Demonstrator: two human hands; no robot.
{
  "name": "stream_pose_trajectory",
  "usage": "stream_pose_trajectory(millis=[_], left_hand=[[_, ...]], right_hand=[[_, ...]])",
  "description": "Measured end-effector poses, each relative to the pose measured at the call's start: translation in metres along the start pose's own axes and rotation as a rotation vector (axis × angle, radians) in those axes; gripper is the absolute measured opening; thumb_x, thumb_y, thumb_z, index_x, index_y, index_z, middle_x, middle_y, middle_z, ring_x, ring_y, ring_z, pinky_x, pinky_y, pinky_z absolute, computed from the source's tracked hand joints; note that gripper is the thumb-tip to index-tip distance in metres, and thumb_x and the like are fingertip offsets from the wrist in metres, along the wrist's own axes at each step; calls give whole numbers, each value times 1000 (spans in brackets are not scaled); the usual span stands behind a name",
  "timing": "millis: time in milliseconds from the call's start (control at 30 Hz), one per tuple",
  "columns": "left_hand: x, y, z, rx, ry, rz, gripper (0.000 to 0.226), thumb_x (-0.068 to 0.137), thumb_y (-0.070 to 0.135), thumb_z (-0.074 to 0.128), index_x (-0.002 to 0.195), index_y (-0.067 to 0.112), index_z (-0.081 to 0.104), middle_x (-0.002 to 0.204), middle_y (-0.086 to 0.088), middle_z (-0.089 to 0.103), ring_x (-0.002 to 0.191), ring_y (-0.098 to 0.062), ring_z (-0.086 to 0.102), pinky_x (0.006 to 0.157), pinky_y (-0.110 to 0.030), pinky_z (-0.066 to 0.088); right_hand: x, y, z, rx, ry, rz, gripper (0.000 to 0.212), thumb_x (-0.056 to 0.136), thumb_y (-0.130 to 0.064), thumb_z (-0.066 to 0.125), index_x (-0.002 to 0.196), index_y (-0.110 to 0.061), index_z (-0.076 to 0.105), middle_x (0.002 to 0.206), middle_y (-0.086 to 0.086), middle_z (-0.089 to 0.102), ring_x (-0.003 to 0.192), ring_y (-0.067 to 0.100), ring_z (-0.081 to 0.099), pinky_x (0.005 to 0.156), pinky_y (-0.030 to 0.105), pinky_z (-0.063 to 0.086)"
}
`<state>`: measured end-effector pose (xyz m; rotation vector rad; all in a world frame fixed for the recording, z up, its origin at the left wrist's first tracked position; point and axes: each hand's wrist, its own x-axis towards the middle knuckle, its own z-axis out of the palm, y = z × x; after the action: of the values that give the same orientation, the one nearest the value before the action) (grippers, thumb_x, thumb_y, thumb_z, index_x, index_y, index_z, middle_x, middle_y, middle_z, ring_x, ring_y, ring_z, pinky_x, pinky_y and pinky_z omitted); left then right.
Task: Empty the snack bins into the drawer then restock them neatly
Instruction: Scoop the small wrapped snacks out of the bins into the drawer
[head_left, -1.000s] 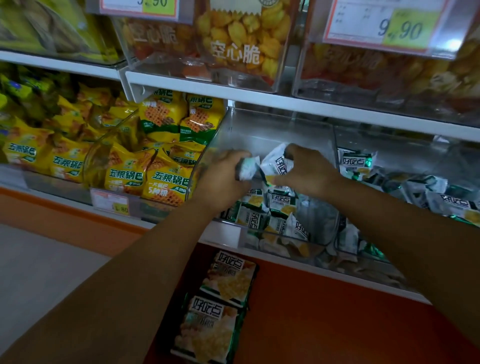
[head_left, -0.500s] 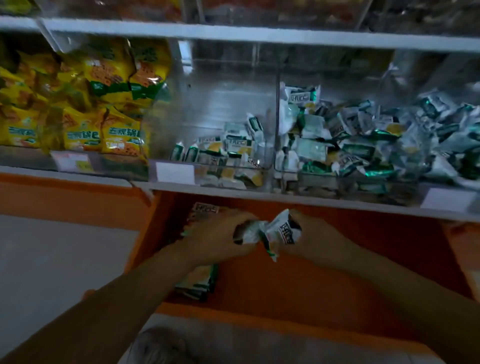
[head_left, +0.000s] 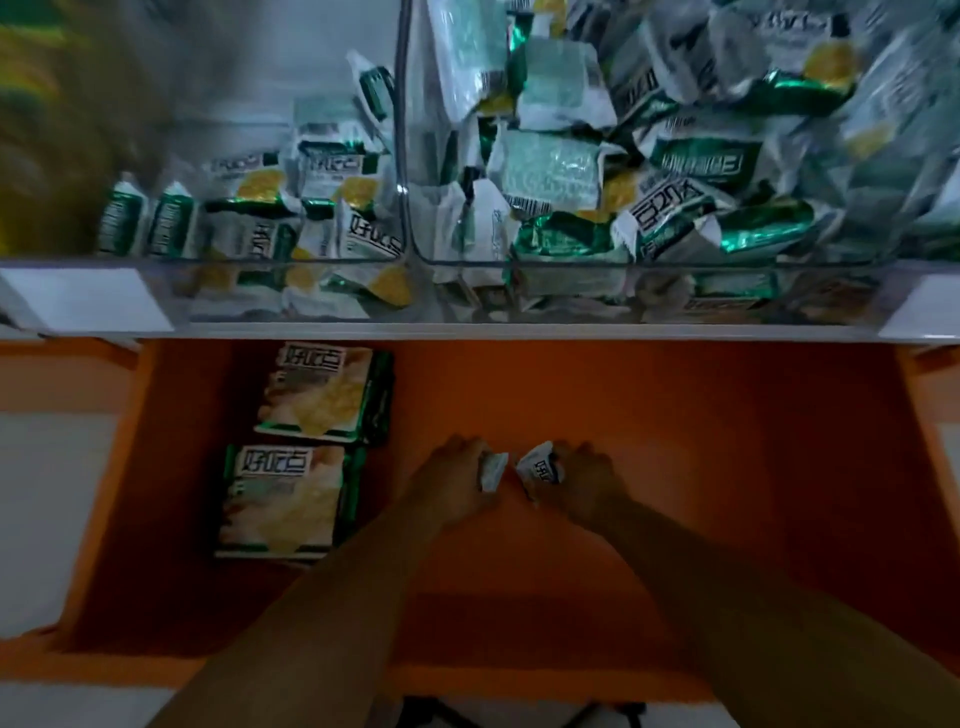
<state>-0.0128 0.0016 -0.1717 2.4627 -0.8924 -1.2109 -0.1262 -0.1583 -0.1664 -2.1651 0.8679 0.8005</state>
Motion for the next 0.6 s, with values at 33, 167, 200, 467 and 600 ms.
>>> stream_pose_trajectory(millis=[33,167,200,467,600], left_hand=[[2,-1,4,22,-13,-5,60,86,40,70,137,18,45,132,-8,46,117,-28,48,90,-33,41],[4,-3,12,26,-62,-28,77,83,39,73,148,22,35,144,-7,35,128,-30,39,103,-39,38],[5,-3,14,28,-83,-22,75,84,39,73,147,22,36,145,-8,35,128,-31,39,103,-40,39],[-26,9,5,-45,-39,-3,80,90,34,70,154,19,24,159,-5,22,140,-27,32,112,-40,34],[-64,8,-5,-119,130,12,63,96,36,60,150,22,32,156,-2,31,133,-22,42,104,-36,42]], right_hand=[[3,1,1,-57,-21,16,75,87,-64,52,147,-26,30,146,17,29,132,40,32,103,51,42],[8,14,5,-58,-11,57,63,91,-53,56,144,-29,33,144,16,20,131,40,25,103,48,39],[9,17,7,-34,-16,52,60,90,-51,59,141,-29,36,142,14,23,129,38,27,100,39,42],[-24,18,2,171,32,26,67,95,-36,59,151,-31,23,155,9,16,130,36,37,104,43,40],[-63,9,-3,239,138,-52,53,98,-25,54,146,-30,32,153,5,25,127,29,42,91,36,42]])
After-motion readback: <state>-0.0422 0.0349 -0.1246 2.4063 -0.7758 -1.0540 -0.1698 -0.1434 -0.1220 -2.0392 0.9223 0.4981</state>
